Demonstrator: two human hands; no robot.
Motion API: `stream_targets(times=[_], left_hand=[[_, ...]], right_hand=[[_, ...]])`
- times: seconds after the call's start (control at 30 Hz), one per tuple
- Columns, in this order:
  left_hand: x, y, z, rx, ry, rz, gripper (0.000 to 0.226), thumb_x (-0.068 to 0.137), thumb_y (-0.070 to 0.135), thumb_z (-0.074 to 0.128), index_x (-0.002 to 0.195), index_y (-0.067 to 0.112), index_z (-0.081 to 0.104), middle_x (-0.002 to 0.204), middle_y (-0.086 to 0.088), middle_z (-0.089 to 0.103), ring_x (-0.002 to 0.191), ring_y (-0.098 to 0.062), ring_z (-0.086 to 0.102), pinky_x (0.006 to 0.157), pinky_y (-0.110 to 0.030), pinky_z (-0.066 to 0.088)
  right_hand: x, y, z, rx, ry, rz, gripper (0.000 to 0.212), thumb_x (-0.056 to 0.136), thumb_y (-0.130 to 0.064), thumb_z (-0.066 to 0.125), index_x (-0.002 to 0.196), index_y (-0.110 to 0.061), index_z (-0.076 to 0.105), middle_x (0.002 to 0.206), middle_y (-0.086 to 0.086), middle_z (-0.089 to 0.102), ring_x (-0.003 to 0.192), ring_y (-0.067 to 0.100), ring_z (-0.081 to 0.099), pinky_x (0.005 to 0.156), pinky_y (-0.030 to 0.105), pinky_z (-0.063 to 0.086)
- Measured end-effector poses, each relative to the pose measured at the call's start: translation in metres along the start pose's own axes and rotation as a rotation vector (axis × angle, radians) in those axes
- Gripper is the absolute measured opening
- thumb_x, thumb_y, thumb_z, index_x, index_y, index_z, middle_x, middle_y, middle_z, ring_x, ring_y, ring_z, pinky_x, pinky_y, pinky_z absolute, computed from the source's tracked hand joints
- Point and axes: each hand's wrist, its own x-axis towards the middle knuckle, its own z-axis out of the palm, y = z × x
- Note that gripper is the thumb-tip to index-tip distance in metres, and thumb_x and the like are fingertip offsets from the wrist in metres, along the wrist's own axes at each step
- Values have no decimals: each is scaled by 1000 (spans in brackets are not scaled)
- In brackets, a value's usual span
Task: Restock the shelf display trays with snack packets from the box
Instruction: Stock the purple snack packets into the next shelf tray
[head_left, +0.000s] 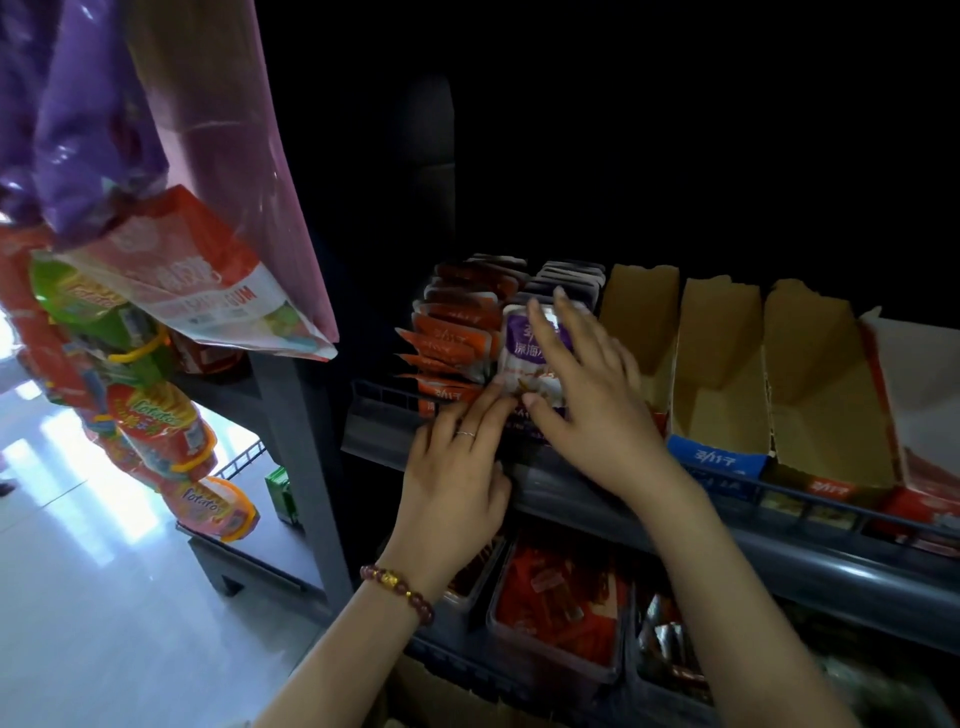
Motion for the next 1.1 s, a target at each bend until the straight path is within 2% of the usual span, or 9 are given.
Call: stream_targets(times=[0.1, 0.3, 0.4, 0.47, 0.53, 0.63, 0.77, 0.9, 1.1], left_hand=[[-3, 0, 1, 2, 17, 6, 77, 71, 10, 67, 141, 18, 36, 152, 2, 33, 128, -17, 34, 97, -34, 37], [-13, 1, 4, 8, 14, 55, 81, 77, 12, 62, 148, 17, 23, 154, -4, 26, 131, -23, 34, 104, -37, 36], [-21, 3, -4, 28, 13, 129, 67, 79, 16, 49, 144, 14, 31, 148, -5, 34, 124, -23, 40, 99, -37, 41], [-31, 4, -12, 64, 21, 235, 53, 79, 19, 41, 131, 12, 48, 133, -5, 52, 113, -22, 50, 92, -33, 41], [-54, 7, -19, 84, -5, 348, 36, 77, 20, 41, 103, 12, 64, 99, -2, 67, 89, -20, 60, 77, -31, 41], [-94, 11, -20, 64, -183, 403, 20, 76, 26, 41, 69, 18, 58, 65, 2, 59, 60, -20, 58, 57, -29, 45], [-159, 2, -4, 114, -540, 476, 24, 77, 30, 42, 70, 22, 63, 63, 5, 62, 63, -17, 59, 60, -27, 48], [-234, -23, 9, 216, -844, 568, 6, 65, 28, 68, 67, 23, 64, 64, 7, 62, 66, -15, 60, 65, -27, 47], [-308, -55, -7, 146, -972, 399, 17, 57, 24, 78, 62, 23, 62, 57, 7, 59, 57, -15, 61, 52, -22, 46]], right_hand=[[-4, 0, -1, 90, 46, -48, 75, 96, -24, 50, 149, -36, -2, 157, -12, -11, 142, 7, -14, 115, 37, -1], [-17, 0, 3, 114, 391, -166, 54, 85, -1, 46, 136, -16, 50, 151, 4, 33, 141, 24, 23, 113, 39, 20], [-32, -5, -3, 150, 584, -212, 29, 80, 8, 48, 99, -3, 68, 112, 12, 63, 108, 25, 55, 91, 37, 45], [-51, -13, -4, 245, 582, -258, 21, 78, 10, 48, 75, -1, 65, 81, 10, 63, 79, 22, 57, 67, 36, 46], [-82, -17, 5, 299, 428, -337, 21, 78, 10, 49, 67, -2, 62, 72, 9, 59, 67, 21, 55, 58, 32, 44], [-141, -21, 31, 229, 124, -442, 20, 80, 3, 48, 68, -5, 62, 73, 6, 59, 61, 19, 54, 54, 27, 41], [-237, -22, 87, 258, -346, -321, 16, 79, -5, 48, 70, -14, 59, 73, -2, 55, 59, 12, 49, 50, 20, 34], [-324, -26, 144, 260, -783, -84, 15, 77, -6, 52, 74, -17, 63, 80, -5, 62, 72, 9, 56, 55, 14, 32], [-396, -36, 205, 417, -1091, 402, 26, 85, 1, 49, 91, -12, 71, 101, 1, 68, 90, 12, 60, 86, 30, 47]])
